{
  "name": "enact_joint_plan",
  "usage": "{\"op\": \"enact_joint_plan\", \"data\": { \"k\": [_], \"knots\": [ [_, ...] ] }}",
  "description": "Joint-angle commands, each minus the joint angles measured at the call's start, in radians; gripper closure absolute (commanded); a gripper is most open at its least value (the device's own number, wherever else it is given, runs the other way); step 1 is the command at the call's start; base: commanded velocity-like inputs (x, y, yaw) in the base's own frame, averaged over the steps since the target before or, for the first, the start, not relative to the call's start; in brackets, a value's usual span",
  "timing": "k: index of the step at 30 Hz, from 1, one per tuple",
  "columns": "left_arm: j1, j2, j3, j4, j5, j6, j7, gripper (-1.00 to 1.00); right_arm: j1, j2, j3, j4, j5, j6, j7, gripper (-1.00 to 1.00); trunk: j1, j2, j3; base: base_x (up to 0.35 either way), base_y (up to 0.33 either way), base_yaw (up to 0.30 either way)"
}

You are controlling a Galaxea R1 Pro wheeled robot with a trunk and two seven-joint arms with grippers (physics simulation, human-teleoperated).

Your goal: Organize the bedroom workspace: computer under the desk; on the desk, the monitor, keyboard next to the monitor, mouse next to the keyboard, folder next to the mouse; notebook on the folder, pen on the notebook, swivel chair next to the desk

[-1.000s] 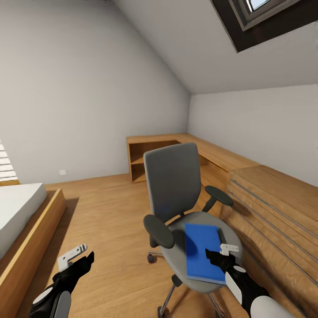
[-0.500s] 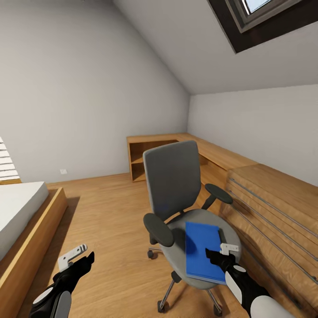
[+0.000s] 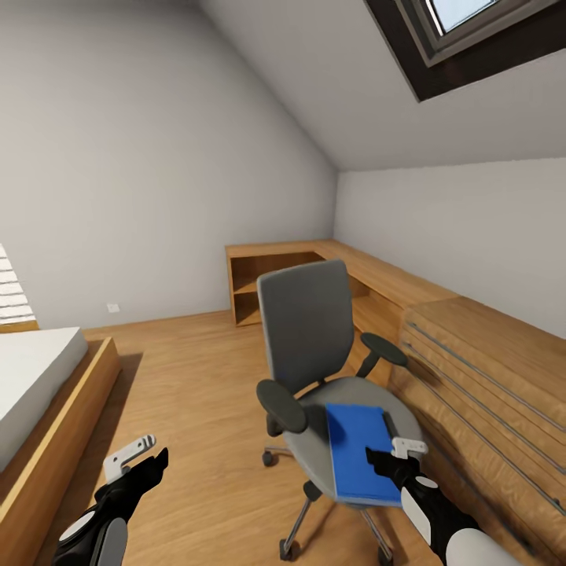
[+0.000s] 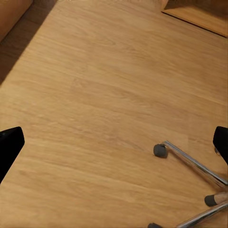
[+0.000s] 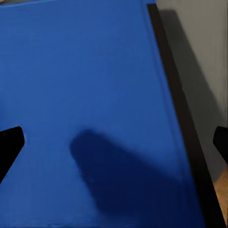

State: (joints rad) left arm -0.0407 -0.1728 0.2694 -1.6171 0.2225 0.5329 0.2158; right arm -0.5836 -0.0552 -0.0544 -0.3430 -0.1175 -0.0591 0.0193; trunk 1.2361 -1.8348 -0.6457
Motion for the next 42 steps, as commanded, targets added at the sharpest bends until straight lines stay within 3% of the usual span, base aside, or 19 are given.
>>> {"op": "enact_joint_plan", "data": {
  "k": [1,22,26,28,32,33,34,35,42],
  "knots": [
    [-0.001,-0.001,0.001,-0.001,0.011,0.004,0.007,-1.00,-0.001,0.000,-0.001,0.001,-0.011,-0.004,0.002,-1.00,-0.004,0.007,0.002,0.000,0.000,0.000],
    [-0.001,-0.001,0.001,-0.001,0.010,0.004,0.007,-1.00,-0.001,0.001,0.000,-0.035,-0.010,-0.005,0.002,-1.00,-0.085,0.154,0.068,0.000,0.000,0.000],
    [-0.001,-0.001,0.001,-0.001,0.009,0.004,0.007,-1.00,0.003,-0.001,0.000,-0.141,-0.012,0.002,0.001,-1.00,-0.100,0.182,0.081,0.000,0.000,0.000],
    [-0.001,-0.001,0.001,-0.001,0.009,0.003,0.007,-1.00,0.013,-0.001,0.000,-0.239,-0.012,0.030,0.001,-1.00,-0.104,0.189,0.084,0.000,0.000,0.000],
    [-0.001,-0.001,0.001,-0.001,0.009,0.003,0.007,-1.00,0.090,0.000,-0.001,-0.455,-0.018,0.172,0.000,-1.00,-0.104,0.189,0.084,0.000,0.000,0.000],
    [-0.001,-0.001,0.001,-0.001,0.009,0.003,0.007,-1.00,0.145,0.002,-0.003,-0.574,-0.034,0.253,-0.002,-1.00,-0.104,0.189,0.084,0.000,0.000,0.000],
    [-0.001,-0.001,0.001,-0.001,0.009,0.003,0.007,-1.00,0.171,0.003,-0.005,-0.631,-0.045,0.288,-0.002,-1.00,-0.104,0.189,0.084,0.000,0.000,0.000],
    [-0.001,-0.001,0.001,-0.001,0.009,0.003,0.007,-1.00,0.243,0.004,-0.013,-0.795,-0.093,0.381,-0.007,-1.00,-0.104,0.189,0.084,0.000,0.000,0.000],
    [-0.001,-0.001,0.001,-0.001,0.009,0.002,0.007,-1.00,0.368,0.004,-0.026,-1.051,-0.234,0.547,-0.019,-1.00,-0.104,0.189,0.084,0.000,0.000,0.000]
  ]
}}
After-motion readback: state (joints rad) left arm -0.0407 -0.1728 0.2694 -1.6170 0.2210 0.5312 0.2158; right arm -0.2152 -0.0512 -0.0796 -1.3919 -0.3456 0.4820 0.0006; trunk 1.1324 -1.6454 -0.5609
